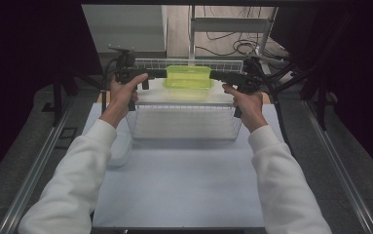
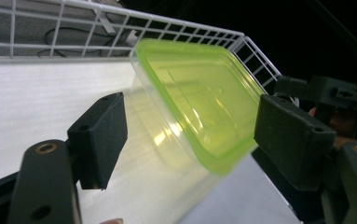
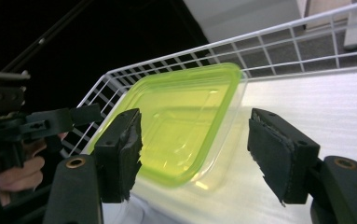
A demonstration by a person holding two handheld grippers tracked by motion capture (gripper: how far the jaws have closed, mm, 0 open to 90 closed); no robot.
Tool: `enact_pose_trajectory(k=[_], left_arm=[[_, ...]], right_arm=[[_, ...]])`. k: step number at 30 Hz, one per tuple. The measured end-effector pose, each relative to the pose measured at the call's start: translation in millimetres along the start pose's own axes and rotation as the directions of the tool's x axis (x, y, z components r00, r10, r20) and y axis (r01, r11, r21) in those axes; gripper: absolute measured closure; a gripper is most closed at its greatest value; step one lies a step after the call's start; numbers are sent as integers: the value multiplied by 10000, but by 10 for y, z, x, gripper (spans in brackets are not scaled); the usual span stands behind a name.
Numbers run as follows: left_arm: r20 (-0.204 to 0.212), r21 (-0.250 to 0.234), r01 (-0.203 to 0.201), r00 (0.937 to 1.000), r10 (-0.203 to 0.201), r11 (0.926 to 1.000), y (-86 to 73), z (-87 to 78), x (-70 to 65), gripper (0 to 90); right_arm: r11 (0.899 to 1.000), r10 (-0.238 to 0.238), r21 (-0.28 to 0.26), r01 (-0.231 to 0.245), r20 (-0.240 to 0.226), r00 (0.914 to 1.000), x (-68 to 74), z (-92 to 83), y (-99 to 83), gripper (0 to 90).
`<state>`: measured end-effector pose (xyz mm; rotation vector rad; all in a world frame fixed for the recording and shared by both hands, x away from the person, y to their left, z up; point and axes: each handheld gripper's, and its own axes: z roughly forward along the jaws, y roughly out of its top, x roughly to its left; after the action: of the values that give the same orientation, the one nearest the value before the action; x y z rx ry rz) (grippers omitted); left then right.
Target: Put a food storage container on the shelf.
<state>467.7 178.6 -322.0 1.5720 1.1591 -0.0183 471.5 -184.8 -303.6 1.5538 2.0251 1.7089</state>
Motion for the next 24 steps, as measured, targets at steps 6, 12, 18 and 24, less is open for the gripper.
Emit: enact_pose_trajectory(k=[6, 12, 18, 24], left_arm=[[-131, -42, -570, 9983, 570, 9984, -239, -206, -103, 242], [-49, 143, -1064, 9943, 1065, 9942, -522, -343, -160, 241], [158, 265, -1627, 9866, 1623, 9863, -835, -485, -249, 246], [490, 440, -1733, 9840, 1711, 9839, -1276, -587, -264, 254]], right_arm=[[9940, -1086, 106, 1087, -81, 9941, 58, -265, -55, 328], [9841, -1756, 225, 1764, -333, 9839, 45, -484, -230, 299], [9606, -2729, 386, 2751, -542, 9605, 53, -675, -534, 278], [9363, -3434, 571, 3466, -584, 9374, 39, -827, -873, 271]])
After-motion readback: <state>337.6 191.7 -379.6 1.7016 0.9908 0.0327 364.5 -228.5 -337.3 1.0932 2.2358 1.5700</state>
